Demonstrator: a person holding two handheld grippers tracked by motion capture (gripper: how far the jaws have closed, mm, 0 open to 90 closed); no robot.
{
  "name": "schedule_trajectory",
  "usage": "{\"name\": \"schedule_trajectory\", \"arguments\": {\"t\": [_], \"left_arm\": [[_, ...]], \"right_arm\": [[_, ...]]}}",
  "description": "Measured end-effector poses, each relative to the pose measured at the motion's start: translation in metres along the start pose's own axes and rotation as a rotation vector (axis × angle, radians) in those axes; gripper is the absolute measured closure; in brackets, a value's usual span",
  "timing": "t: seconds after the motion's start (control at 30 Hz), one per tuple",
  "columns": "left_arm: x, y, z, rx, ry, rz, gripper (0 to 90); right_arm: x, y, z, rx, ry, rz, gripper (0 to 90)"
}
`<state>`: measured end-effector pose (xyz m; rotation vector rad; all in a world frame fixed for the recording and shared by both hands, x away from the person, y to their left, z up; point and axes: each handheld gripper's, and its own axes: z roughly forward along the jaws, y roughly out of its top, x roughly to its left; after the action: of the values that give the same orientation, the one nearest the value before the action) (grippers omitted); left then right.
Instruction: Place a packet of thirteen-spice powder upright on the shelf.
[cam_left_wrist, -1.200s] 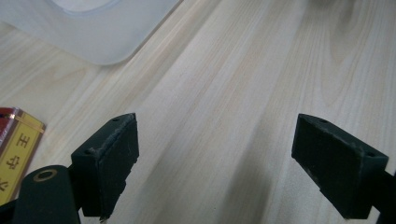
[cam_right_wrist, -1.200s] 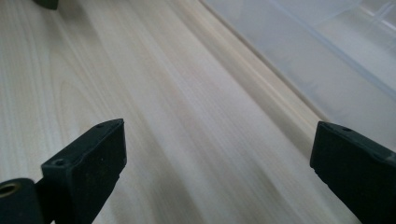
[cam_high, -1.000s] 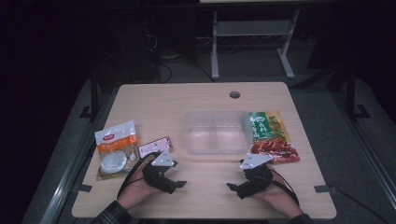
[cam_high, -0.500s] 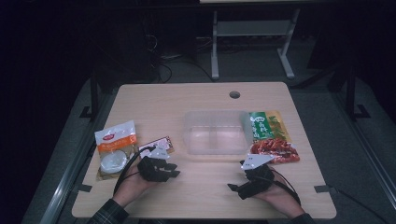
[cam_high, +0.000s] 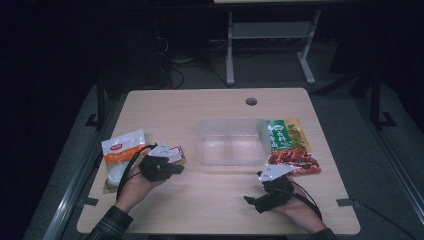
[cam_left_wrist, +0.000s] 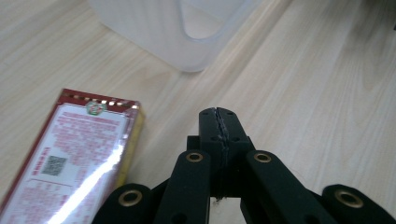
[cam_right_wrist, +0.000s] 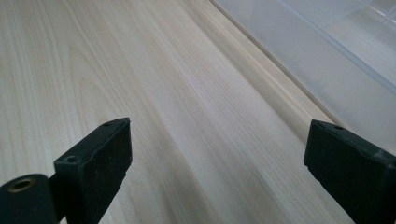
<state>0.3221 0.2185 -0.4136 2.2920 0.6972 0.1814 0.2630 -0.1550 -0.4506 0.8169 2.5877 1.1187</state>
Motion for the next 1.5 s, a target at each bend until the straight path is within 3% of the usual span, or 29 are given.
{"name": "schedule_trajectory", "arguments": {"t": [0.3, 0.57, 0.7, 1.0, 1.27, 1.5], "left_arm": [[0.030, 0.006, -0.005, 0.002, 0.063, -0.019, 89.8], [0.057, 0.002, -0.006, -0.010, 0.131, -0.070, 89.9], [0.069, -0.001, -0.003, 0.013, 0.175, -0.087, 89.9], [0.092, -0.006, 0.008, 0.036, 0.231, -0.134, 89.9], [0.097, -0.011, 0.016, 0.090, 0.229, -0.148, 89.9], [0.092, -0.009, 0.023, 0.127, 0.181, -0.128, 89.9]], "right_arm": [[0.000, 0.000, 0.001, 0.002, -0.001, 0.006, 9.4], [0.000, 0.002, 0.004, 0.012, -0.007, -0.011, 10.0], [0.000, 0.002, 0.005, 0.012, -0.007, -0.015, 10.8], [0.000, 0.003, 0.005, 0.009, -0.002, -0.016, 11.3], [-0.001, 0.002, 0.005, 0.010, -0.001, -0.022, 11.6], [-0.001, 0.002, 0.004, 0.006, -0.006, -0.020, 12.1]]}}
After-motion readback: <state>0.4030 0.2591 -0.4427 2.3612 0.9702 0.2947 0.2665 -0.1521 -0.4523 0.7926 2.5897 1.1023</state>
